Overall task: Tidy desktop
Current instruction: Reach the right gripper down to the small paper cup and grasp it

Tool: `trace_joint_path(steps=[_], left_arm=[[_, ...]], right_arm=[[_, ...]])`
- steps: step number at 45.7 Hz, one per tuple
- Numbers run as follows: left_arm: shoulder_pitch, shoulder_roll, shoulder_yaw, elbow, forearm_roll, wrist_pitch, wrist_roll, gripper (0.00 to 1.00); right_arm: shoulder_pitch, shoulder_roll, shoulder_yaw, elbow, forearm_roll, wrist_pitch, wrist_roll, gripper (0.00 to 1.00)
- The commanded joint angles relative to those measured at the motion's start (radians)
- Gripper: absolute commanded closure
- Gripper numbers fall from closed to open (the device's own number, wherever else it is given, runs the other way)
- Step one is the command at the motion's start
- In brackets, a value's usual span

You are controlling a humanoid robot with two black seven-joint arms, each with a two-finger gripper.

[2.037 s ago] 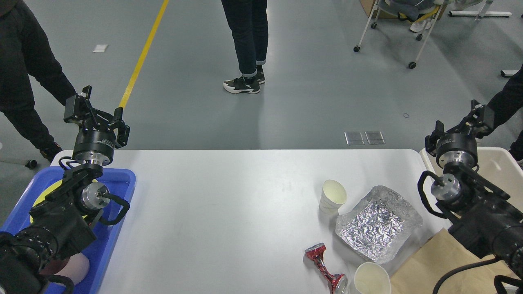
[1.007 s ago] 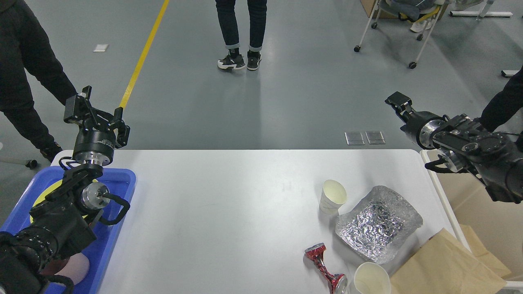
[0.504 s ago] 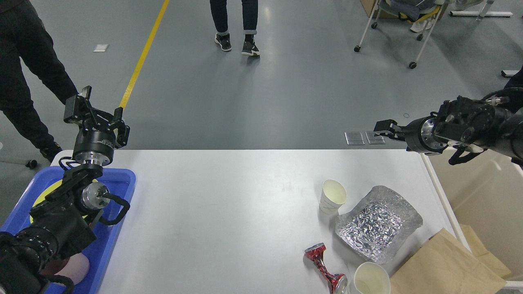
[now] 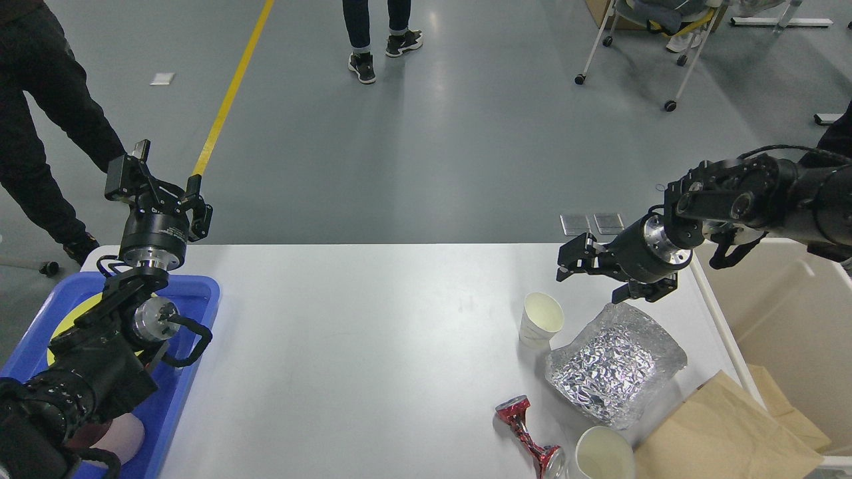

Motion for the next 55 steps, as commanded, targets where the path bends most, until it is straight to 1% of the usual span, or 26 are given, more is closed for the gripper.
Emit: trace_joint_path(steps=[1,3,6,9,10,11,23,33,34,35,38,41,44,47,55], left_arm=[[0.0,0.0,-0.001,0.0,0.0,0.0,0.0,0.04],[0.0,0.0,-0.001,0.0,0.0,0.0,0.0,0.04],[0.0,0.0,-0.001,0.0,0.0,0.0,0.0,0.04],[0.0,0.0,-0.001,0.0,0.0,0.0,0.0,0.04],[0.0,-0.001,-0.001,0.0,0.0,0.0,0.0,0.04],[0.0,0.0,-0.001,0.0,0.0,0.0,0.0,0.04],[0.0,0.0,-0.001,0.0,0.0,0.0,0.0,0.04],[0.0,0.0,-0.001,0.0,0.0,0.0,0.0,0.04],[0.0,0.0,-0.001,0.001,0.0,0.0,0.0,0.04],[0.0,0.0,-0.001,0.0,0.0,0.0,0.0,0.04],[0.0,0.0,-0.001,0.0,0.0,0.0,0.0,0.04],[0.0,0.0,-0.001,0.0,0.0,0.0,0.0,0.04],[0.0,0.0,-0.001,0.0,0.0,0.0,0.0,0.04],[0.0,0.0,-0.001,0.0,0.0,0.0,0.0,0.04],[0.0,0.0,-0.001,0.0,0.0,0.0,0.0,0.04]], right_arm=[[-0.018,0.029,0.012,-0.009,0.001,-0.02,0.0,0.0],[-0.034,0.032,0.012,-0.026,0.001,-0.049,0.0,0.0],[-0.078,0.047,0.014,-0.043,0.001,-0.138,0.0,0.0],[-0.124,0.087,0.012,-0.046,0.001,-0.222,0.0,0.0],[-0.153,0.105,0.008,-0.049,-0.001,-0.266,0.0,0.0],[-0.164,0.111,0.008,-0.052,0.001,-0.277,0.0,0.0],[-0.261,0.174,-0.006,-0.16,0.001,-0.29,-0.002,0.0],[-0.287,0.177,-0.009,-0.169,-0.001,-0.307,-0.002,0.01],[-0.287,0.177,-0.008,-0.169,-0.001,-0.307,-0.002,0.04],[-0.287,0.177,-0.009,-0.169,-0.001,-0.307,-0.005,0.1],[-0.287,0.179,-0.017,-0.167,-0.005,-0.305,-0.014,0.42],[-0.285,0.179,-0.034,-0.163,-0.005,-0.304,-0.015,0.67],[-0.285,0.179,-0.046,-0.16,-0.005,-0.302,-0.015,0.85],[-0.285,0.179,-0.046,-0.155,-0.004,-0.298,-0.015,1.0],[-0.282,0.177,-0.044,-0.152,-0.004,-0.296,-0.015,1.0]])
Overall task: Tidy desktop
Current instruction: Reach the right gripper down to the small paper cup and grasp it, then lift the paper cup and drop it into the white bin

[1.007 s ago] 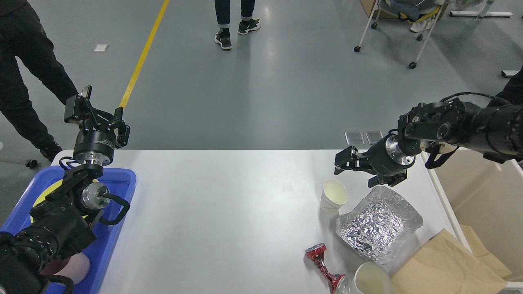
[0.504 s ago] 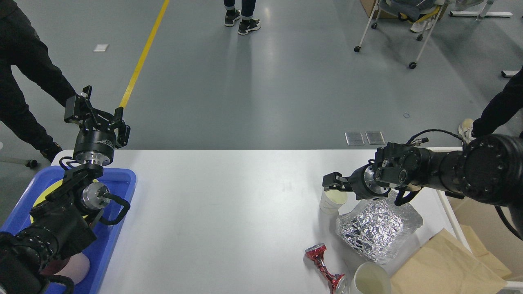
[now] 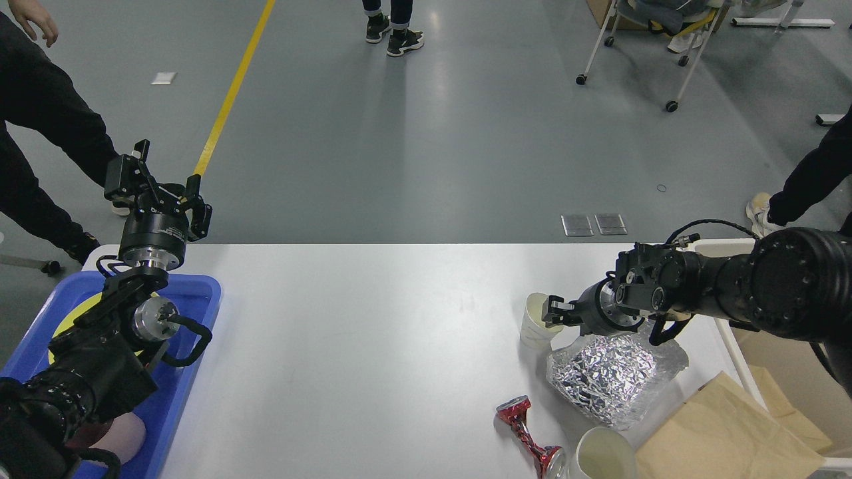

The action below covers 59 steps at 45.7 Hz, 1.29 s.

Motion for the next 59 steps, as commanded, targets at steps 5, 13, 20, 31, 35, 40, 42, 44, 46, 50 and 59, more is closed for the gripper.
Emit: trace_joint_path(steps=[5,13,20,31,35,40,42,44,46,50,59], left_arm=[[0.0,0.0,0.0,0.0,0.0,0.0,0.0,0.04],[0.0,-0.001,0.0,0.0,0.0,0.0,0.0,0.04],[0.0,0.0,0.0,0.0,0.0,0.0,0.0,0.04],[0.0,0.0,0.0,0.0,0.0,0.0,0.0,0.04],[0.0,0.0,0.0,0.0,0.0,0.0,0.0,0.04],[0.0,0.0,0.0,0.0,0.0,0.0,0.0,0.04],[0.0,0.0,0.0,0.0,0.0,0.0,0.0,0.04],[0.0,0.0,0.0,0.0,0.0,0.0,0.0,0.04],[0.0,0.0,0.0,0.0,0.0,0.0,0.0,0.04],[0.0,0.0,0.0,0.0,0.0,0.0,0.0,0.04],[0.0,0.0,0.0,0.0,0.0,0.0,0.0,0.04]], right_arm=[[0.016,-0.007,0.015,0.007,0.001,0.009,0.0,1.0],[0.091,-0.072,0.059,0.051,0.002,0.01,0.003,1.0],[0.2,-0.168,0.125,0.155,-0.002,0.012,0.005,1.0],[0.383,-0.294,0.127,0.243,-0.001,0.016,0.011,1.0],[0.457,-0.348,0.125,0.249,-0.001,0.05,0.011,1.0],[0.523,-0.408,0.125,0.249,-0.001,0.082,0.011,1.0],[0.544,-0.432,0.125,0.249,-0.001,0.092,0.011,1.0],[0.561,-0.457,0.124,0.251,-0.001,0.107,0.011,1.0],[0.573,-0.48,0.122,0.251,-0.001,0.127,0.011,1.0],[0.592,-0.529,0.122,0.251,-0.001,0.158,0.011,1.0],[0.563,-0.584,0.088,0.214,-0.005,0.138,0.005,1.0]])
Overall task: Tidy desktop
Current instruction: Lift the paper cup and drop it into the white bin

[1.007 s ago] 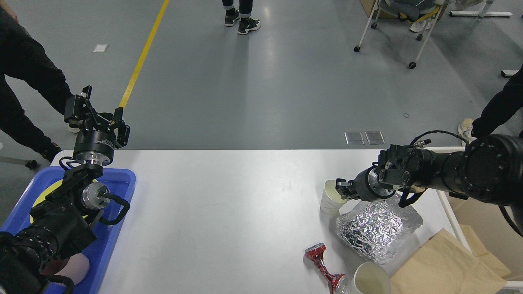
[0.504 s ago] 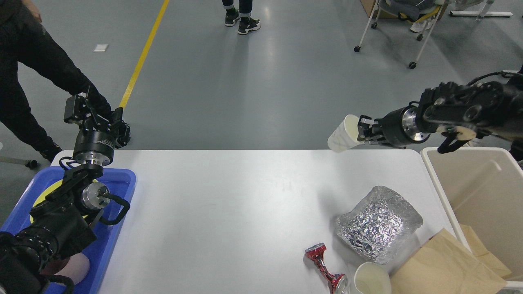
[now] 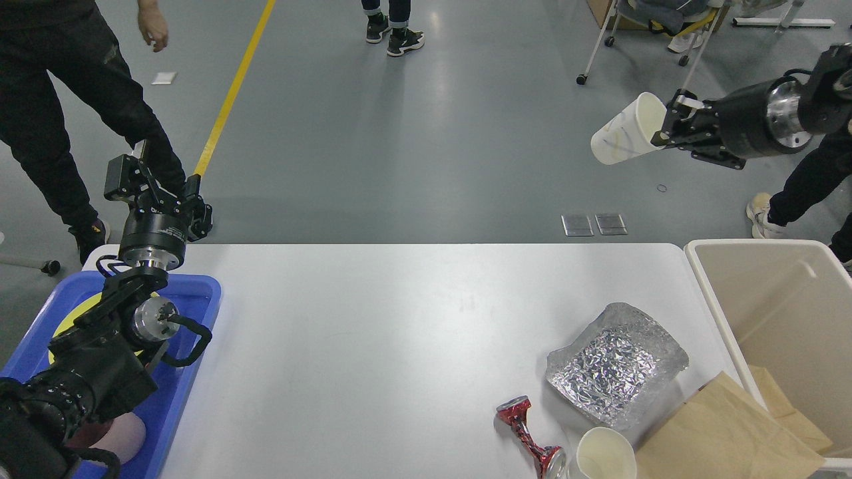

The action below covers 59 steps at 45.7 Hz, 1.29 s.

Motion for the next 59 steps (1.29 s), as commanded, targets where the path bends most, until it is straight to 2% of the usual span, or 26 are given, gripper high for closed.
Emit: trace_joint_path(steps=[1,15,29,32,37,38,39,53,59], left_arm=[[0.0,0.0,0.0,0.0,0.0,0.0,0.0,0.04],[0.0,0.0,0.0,0.0,0.0,0.0,0.0,0.04],[0.0,0.0,0.0,0.0,0.0,0.0,0.0,0.04],[0.0,0.0,0.0,0.0,0.0,0.0,0.0,0.04],[0.0,0.0,0.0,0.0,0.0,0.0,0.0,0.04],[0.0,0.0,0.0,0.0,0.0,0.0,0.0,0.04],[0.0,0.0,0.0,0.0,0.0,0.0,0.0,0.04],[0.0,0.0,0.0,0.0,0.0,0.0,0.0,0.04],[0.0,0.0,0.0,0.0,0.0,0.0,0.0,0.04]], right_arm=[[-0.043,-0.041,-0.031,-0.042,-0.004,-0.019,-0.006,1.0],[-0.437,-0.098,-0.055,-0.275,-0.004,-0.169,-0.009,1.0],[-0.791,-0.072,-0.035,-0.412,0.006,-0.337,-0.009,0.98],[-0.849,-0.047,-0.032,-0.447,0.006,-0.388,-0.007,0.68],[-0.918,-0.021,-0.02,-0.492,0.006,-0.474,-0.007,0.11],[-0.928,-0.019,-0.011,-0.498,0.006,-0.489,-0.007,0.02],[-0.935,-0.018,-0.002,-0.498,0.006,-0.5,-0.007,0.0],[-0.955,0.002,0.017,-0.466,0.006,-0.502,-0.006,0.0],[-0.834,-0.007,-0.031,-0.368,0.004,-0.477,-0.006,0.0]])
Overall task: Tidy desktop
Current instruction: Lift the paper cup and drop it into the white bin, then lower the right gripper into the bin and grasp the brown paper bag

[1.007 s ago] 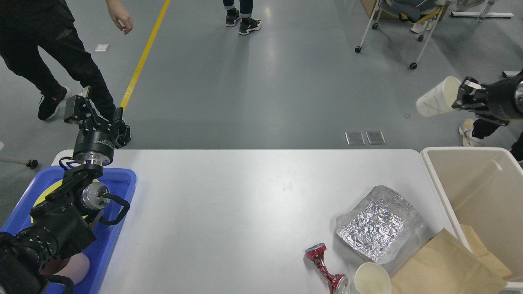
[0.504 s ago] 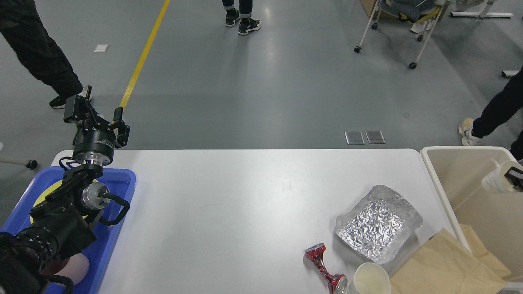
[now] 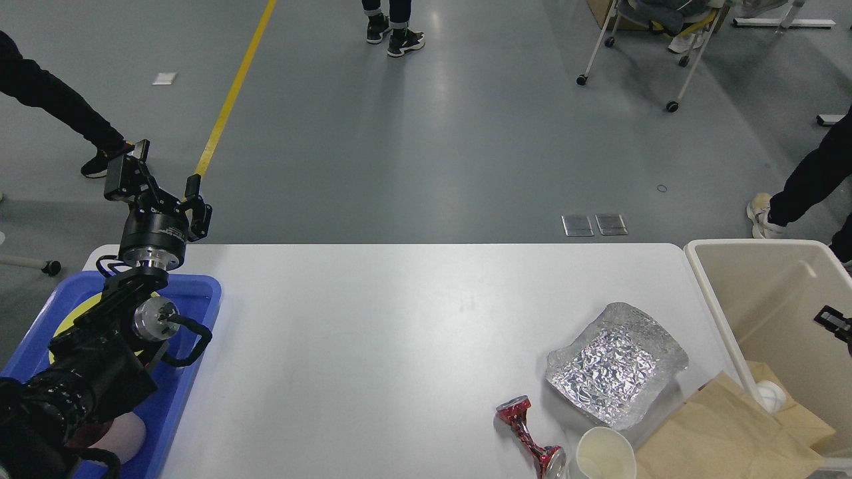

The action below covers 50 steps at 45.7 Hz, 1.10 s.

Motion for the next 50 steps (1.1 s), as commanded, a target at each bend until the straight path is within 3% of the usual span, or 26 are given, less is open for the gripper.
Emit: trace_joint_path(steps=[1,8,12,15,21,25,38,50], left_arm=[[0.0,0.0,0.0,0.0,0.0,0.0,0.0,0.04],[0.0,0.0,0.0,0.0,0.0,0.001,0.0,0.04],[0.0,0.0,0.0,0.0,0.0,0.0,0.0,0.04],[0.0,0.0,0.0,0.0,0.0,0.0,0.0,0.04],[0.0,0.0,0.0,0.0,0.0,0.0,0.0,0.04],[0.0,0.0,0.0,0.0,0.0,0.0,0.0,0.04],[0.0,0.0,0.0,0.0,0.0,0.0,0.002,0.04],[0.0,0.0,0.0,0.0,0.0,0.0,0.0,0.04]], right_arm=[[0.13,-0.015,-0.069,0.099,-0.001,0.025,0.0,0.0],[0.395,-0.037,-0.295,0.338,-0.003,0.095,0.006,0.0],[0.536,-0.077,-0.344,0.447,-0.003,0.195,0.005,0.0],[0.65,-0.089,-0.365,0.492,-0.003,0.368,0.0,0.0],[0.846,-0.089,-0.398,0.51,0.002,0.816,0.0,0.0],[0.943,-0.086,-0.398,0.529,0.002,1.02,0.0,0.0],[1.091,-0.062,-0.444,0.601,0.002,1.026,0.0,0.0],[0.964,-0.054,-0.441,0.59,0.013,0.99,0.003,0.0]])
